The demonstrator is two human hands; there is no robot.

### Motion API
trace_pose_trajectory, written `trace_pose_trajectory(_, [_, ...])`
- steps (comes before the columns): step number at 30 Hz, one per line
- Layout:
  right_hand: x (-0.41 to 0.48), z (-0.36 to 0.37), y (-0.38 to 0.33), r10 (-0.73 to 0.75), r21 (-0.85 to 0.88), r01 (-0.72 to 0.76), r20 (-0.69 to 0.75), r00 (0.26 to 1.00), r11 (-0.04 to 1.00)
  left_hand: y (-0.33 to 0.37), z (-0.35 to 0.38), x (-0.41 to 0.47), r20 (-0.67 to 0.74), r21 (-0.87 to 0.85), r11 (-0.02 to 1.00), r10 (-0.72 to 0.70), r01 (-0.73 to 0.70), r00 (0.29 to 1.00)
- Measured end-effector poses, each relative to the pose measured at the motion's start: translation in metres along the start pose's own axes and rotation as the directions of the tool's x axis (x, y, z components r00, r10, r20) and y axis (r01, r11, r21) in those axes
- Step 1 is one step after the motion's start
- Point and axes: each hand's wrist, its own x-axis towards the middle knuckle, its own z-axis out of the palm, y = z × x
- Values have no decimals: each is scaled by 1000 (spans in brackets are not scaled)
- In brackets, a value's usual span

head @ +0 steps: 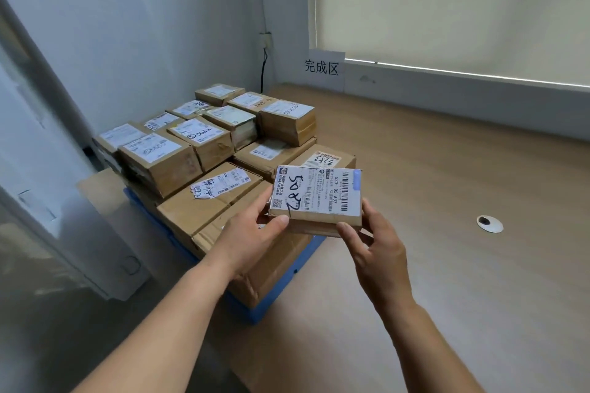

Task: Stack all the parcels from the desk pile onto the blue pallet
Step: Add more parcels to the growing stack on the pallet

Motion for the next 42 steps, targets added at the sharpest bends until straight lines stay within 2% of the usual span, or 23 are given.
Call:
trace_pose_trajectory(8, [43,39,-7,21,-69,-23,-22,1000,997,-23,-25,65,7,44,999,27,-27,1000])
trace_pose_trajectory(13, [69,70,-13,54,-87,-63,-99,994,994,-35,-48,107,74,67,993,88,-93,993])
trace_pose_trajectory(16, [85,93,-22,81,-94,-95,-140,987,991,-45,-69,139,141,138,981,120,-140,983])
trace_pose_trajectory(21, [116,143,-38,96,-121,-117,-170,981,986,-61,-114,195,265,293,924,167,-244,950])
trace_pose_trajectory(28, [160,205,-43,149,-153,-189,-241,959,970,-87,-147,278,363,409,829,236,-381,902])
trace_pose_trajectory(33, [182,229,-41,205,-164,-260,-291,935,952,-98,-153,317,408,436,769,294,-467,864])
trace_pose_trajectory(37, [191,241,-41,239,-188,-304,-304,922,934,-111,-154,334,462,514,686,284,-515,840])
trace_pose_trajectory(42, [193,247,-44,249,-205,-325,-324,913,923,-119,-151,341,458,492,687,318,-534,830])
